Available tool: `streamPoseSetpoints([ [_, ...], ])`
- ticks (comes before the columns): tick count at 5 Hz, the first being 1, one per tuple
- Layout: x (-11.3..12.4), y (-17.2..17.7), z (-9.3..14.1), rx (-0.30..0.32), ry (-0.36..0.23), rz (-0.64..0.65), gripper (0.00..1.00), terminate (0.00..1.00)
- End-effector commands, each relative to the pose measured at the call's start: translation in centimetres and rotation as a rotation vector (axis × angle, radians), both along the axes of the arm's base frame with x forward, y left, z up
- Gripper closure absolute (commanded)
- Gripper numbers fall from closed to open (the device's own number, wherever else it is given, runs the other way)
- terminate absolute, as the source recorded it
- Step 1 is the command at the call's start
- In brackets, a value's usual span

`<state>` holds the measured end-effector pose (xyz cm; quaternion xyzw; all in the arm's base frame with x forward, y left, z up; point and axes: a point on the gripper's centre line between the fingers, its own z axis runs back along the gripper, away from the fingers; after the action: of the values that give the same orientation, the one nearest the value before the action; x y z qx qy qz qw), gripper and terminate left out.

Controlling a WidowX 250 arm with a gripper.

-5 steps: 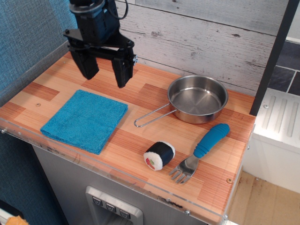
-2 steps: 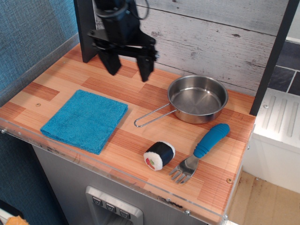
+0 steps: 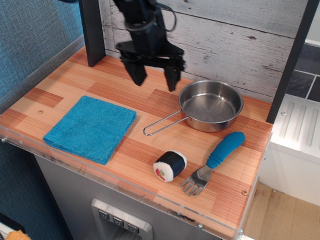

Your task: Move the pot to behind the cloth.

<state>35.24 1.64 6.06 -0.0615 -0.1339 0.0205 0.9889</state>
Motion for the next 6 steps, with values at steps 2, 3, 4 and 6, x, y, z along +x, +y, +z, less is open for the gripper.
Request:
streamPoseSetpoints([
  [2,3.4,-2.2,0.1,0.042,-0.070,-0.073,0.00,0.00],
  [3,4.1,-3.0,-0.7,0.057,-0.057,-0.109,0.00,0.00],
  [4,4.2,-3.0,-0.8,0.063,-0.055,-0.114,0.00,0.00],
  [6,4.0,-3.1,-1.5,0.092,-0.028,-0.130,1.00,0.00],
])
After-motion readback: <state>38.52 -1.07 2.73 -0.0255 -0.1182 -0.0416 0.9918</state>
